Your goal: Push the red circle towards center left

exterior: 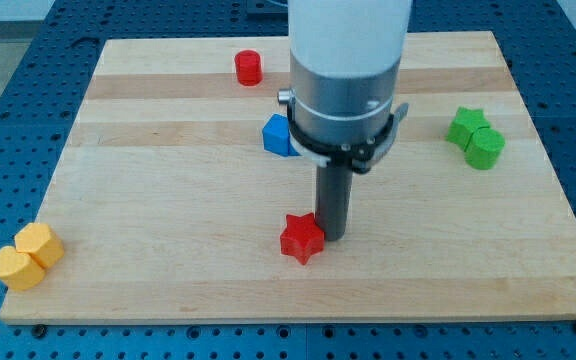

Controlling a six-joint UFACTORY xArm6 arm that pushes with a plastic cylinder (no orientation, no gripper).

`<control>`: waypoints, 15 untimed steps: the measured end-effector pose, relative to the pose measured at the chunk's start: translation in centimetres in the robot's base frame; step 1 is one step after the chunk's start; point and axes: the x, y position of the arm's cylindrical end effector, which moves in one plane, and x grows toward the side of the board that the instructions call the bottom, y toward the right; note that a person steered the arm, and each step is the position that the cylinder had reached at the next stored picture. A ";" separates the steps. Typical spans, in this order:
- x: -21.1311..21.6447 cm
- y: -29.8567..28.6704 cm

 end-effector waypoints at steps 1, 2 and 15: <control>0.3 -3.4; 0.3 -5.0; -24.0 -14.3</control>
